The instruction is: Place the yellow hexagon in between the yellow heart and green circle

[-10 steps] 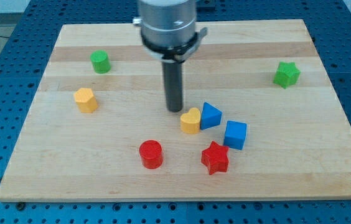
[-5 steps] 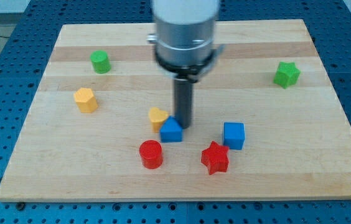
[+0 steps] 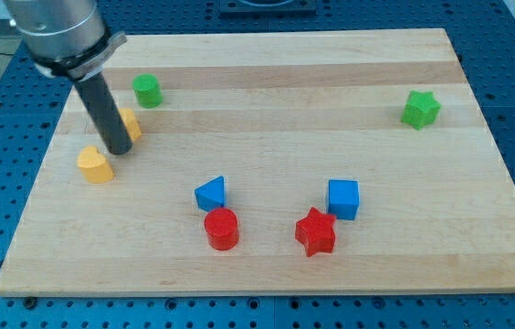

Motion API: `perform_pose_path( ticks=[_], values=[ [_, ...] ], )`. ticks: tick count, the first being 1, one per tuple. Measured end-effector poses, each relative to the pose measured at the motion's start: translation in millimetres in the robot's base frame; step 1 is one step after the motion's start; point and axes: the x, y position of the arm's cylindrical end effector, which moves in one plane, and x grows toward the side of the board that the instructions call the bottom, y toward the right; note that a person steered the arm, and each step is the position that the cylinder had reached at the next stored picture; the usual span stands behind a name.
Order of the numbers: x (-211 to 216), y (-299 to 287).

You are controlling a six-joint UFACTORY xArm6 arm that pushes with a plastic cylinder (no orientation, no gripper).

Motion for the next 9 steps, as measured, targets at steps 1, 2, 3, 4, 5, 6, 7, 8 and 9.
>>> perform_pose_path(
  ticks=[1,2,3,4,5,6,7,8,9],
  values=[
    [-8,9],
    [-26,43],
    [-59,42],
    [-105,4],
    [-117,-12],
    [-91,-11],
    [-82,45],
    [-75,73],
    [-75,19]
  ],
)
